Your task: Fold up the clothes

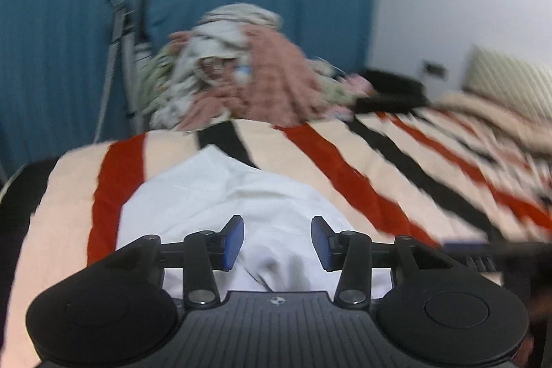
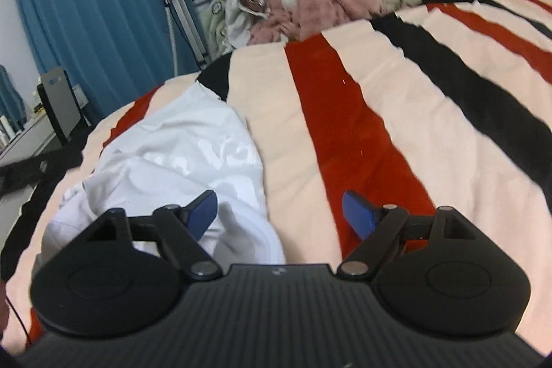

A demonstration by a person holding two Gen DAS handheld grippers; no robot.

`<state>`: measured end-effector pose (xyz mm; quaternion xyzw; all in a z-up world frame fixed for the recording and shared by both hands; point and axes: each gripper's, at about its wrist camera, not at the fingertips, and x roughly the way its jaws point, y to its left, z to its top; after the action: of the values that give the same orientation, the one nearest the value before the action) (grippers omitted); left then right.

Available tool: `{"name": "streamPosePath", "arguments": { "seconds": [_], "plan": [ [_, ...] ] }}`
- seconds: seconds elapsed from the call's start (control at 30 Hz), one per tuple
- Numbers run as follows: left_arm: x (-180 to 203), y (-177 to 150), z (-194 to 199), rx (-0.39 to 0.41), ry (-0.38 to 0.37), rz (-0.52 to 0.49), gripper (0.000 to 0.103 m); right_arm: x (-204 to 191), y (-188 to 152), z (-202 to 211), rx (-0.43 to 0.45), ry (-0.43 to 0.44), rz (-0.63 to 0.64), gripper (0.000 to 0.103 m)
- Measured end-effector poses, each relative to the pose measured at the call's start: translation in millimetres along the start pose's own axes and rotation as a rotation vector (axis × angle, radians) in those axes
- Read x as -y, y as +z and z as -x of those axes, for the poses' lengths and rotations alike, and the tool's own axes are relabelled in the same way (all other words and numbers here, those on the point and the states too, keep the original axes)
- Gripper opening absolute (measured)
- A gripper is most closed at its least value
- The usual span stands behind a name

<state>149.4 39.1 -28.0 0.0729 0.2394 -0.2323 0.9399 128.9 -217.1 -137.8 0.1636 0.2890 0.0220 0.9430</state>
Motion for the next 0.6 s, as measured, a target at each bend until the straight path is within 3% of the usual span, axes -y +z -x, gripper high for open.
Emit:
{"name": "streamPosePath", "arguments": {
  "seconds": [0.07, 0.2, 0.33, 0.4, 0.5, 0.6],
  "plan": [
    [23, -10, -3, -0.030, -0.006, -0.122, 0.046, -2, -2, 2, -0.002, -0.005, 0.008, 0.081],
    [57, -32, -25, -0.084, 0.077, -0.322, 0.048, -5, -6, 4, -0.010, -0.007, 0.023, 0.081],
    [64, -47, -45, -0.089, 0.168, -0.378, 0.047, -5, -10, 4, -0.017, -0.013, 0.026, 0.082],
    [61, -46, -47, -0.084, 0.177, -0.356, 0.033, -4, -10, 5, -0.014, -0.017, 0.024, 0.082],
    [56, -39, -42, -0.060, 0.181, -0.312, 0.004, -3, -12, 3, -0.014, -0.031, 0.036, 0.081],
    [51, -30, -24, -0.020, 0.172, -0.262, 0.001, -4, -13, 2, -0.019, -0.037, 0.043, 0.082]
  ]
}}
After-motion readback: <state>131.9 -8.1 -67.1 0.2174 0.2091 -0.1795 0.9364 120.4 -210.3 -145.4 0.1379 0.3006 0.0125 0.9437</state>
